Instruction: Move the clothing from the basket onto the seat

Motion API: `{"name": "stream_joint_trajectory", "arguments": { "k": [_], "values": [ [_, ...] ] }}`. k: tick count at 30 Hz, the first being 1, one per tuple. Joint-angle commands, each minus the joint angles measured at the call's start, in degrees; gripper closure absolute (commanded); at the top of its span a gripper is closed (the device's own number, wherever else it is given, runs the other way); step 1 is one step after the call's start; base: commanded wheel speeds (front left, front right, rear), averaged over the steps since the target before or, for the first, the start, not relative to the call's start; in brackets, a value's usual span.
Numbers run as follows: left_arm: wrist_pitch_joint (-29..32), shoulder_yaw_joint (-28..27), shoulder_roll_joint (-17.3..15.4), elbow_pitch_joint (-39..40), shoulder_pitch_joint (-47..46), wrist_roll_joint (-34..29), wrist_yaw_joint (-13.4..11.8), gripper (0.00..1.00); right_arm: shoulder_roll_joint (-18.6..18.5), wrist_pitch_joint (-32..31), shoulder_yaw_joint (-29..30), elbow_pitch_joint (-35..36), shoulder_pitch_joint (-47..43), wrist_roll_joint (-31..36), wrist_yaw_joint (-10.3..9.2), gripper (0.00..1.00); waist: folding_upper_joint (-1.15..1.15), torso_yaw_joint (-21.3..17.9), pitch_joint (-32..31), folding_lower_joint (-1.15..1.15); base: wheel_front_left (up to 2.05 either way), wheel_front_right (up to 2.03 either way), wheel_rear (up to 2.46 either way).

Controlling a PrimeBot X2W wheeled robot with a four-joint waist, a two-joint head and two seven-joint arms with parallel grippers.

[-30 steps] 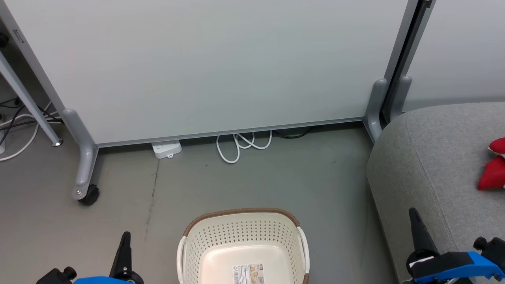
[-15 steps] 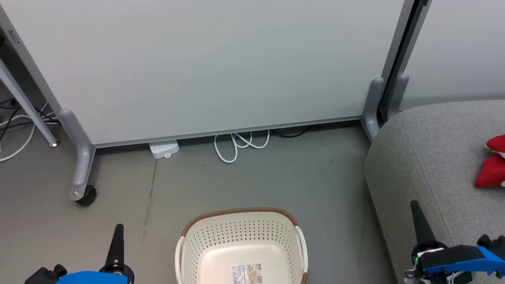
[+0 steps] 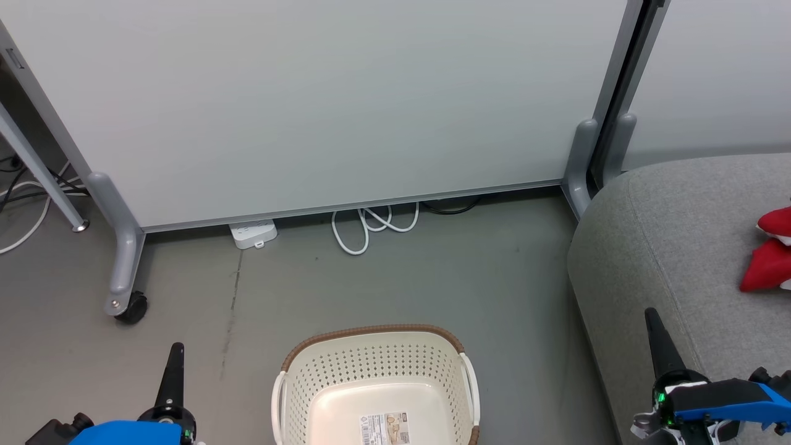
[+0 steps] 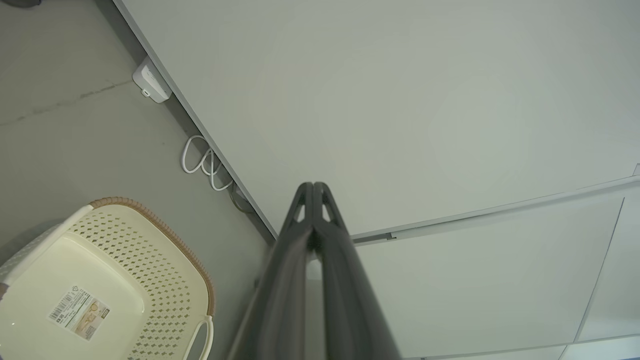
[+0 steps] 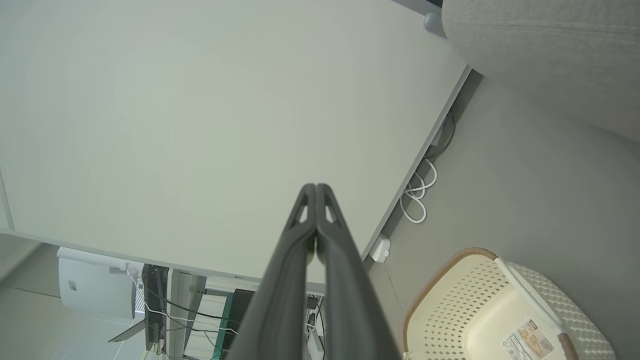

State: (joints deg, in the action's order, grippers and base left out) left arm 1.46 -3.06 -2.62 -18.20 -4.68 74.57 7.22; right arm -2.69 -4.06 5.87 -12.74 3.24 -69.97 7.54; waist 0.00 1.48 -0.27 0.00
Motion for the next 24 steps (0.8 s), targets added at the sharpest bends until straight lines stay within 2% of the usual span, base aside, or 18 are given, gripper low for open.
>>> {"name": "stream_joint_trajectory", "arguments": {
  "k": [1,24],
  "values": [
    [0.26,-0.25,-0.31,0.73,-1.23,0.76,0.31,1.00,-0.22,-0.23,0.11,0.14,0.89,-1.17,-0.06,1.00,0.00,-0.02,0.01,0.00,0.00,0.00,0.00],
    [3.08,-2.16,-0.35,2.81,-1.53,10.43,0.38,1.00,-0.27,-1.56,0.49,-0.69,2.34,-13.23,-0.07,1.00,0.00,-0.77,0.23,0.00,0.00,0.00,0.00]
  ]
}}
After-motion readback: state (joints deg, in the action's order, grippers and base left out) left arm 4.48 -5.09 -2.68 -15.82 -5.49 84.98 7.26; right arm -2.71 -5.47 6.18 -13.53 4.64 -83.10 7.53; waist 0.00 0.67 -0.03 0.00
